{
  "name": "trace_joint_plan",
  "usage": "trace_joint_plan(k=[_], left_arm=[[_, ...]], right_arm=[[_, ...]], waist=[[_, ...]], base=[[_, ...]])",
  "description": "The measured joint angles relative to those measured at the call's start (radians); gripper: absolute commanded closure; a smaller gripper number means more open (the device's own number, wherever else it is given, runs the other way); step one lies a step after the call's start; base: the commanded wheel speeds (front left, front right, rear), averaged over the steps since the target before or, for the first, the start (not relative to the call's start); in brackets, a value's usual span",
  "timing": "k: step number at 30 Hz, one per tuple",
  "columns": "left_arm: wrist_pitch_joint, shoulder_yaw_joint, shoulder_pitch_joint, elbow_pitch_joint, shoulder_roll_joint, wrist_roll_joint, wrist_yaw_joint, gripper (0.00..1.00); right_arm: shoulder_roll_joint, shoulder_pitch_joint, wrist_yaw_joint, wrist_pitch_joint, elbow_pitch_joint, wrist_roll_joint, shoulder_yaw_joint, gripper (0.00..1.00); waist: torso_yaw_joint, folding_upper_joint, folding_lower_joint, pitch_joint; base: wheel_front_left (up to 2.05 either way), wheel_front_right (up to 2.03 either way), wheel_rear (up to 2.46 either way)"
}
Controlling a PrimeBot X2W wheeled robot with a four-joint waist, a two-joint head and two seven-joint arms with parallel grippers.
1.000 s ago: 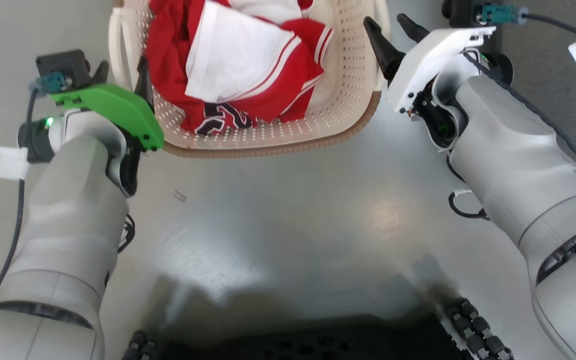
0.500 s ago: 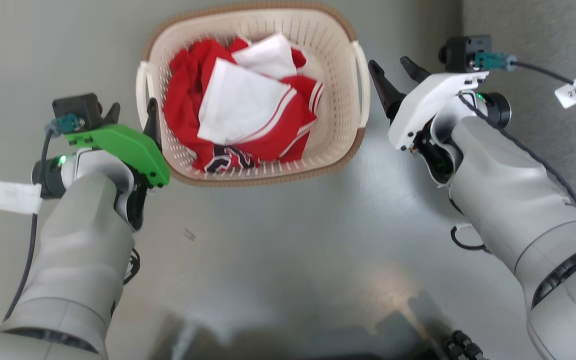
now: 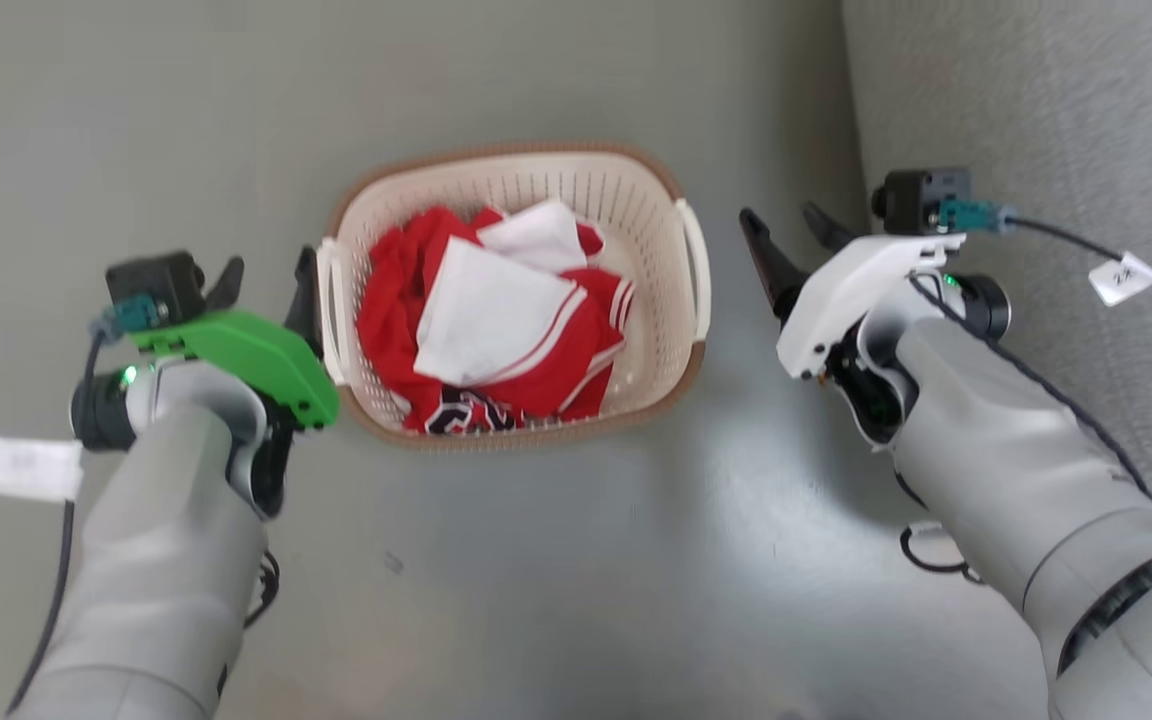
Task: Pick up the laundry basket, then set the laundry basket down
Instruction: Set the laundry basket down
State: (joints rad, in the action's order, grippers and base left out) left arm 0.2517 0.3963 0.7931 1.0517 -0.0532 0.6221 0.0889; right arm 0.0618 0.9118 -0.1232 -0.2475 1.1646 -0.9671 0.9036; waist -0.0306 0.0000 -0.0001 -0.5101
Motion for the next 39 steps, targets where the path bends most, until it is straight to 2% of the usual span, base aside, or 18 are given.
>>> trace_joint_plan(k=[5, 16, 29, 35, 39], left_arm=[[0.0, -0.018, -0.063, -0.049, 0.0, -0.003, 0.0, 0.0], [0.0, -0.076, -0.182, -0.188, -0.011, -0.029, 0.0, 0.0], [0.0, -0.137, -0.337, -0.365, -0.012, -0.084, -0.007, 0.0], [0.0, -0.17, -0.393, -0.465, -0.013, -0.111, -0.011, 0.0], [0.0, -0.188, -0.43, -0.518, -0.013, -0.137, -0.02, 0.0]], right_arm=[[0.009, -0.042, 0.0, -0.003, -0.017, 0.007, -0.012, 0.0], [0.058, -0.087, 0.001, -0.003, -0.163, 0.065, -0.107, 0.0], [0.089, -0.25, 0.058, -0.003, -0.368, 0.172, -0.241, 0.0], [0.098, -0.316, 0.065, -0.003, -0.453, 0.23, -0.271, 0.0], [0.105, -0.364, 0.089, -0.004, -0.511, 0.272, -0.294, 0.0]], waist=[[-0.004, 0.0, 0.0, 0.072], [-0.005, 0.0, 0.0, 0.222], [0.006, 0.0, 0.0, 0.366], [0.014, 0.0, 0.0, 0.41], [0.017, 0.0, 0.0, 0.431]], base=[[0.0, 0.0, 0.0], [0.0, 0.0, 0.0], [0.0, 0.0, 0.0], [0.0, 0.0, 0.0], [0.0, 0.0, 0.0]])
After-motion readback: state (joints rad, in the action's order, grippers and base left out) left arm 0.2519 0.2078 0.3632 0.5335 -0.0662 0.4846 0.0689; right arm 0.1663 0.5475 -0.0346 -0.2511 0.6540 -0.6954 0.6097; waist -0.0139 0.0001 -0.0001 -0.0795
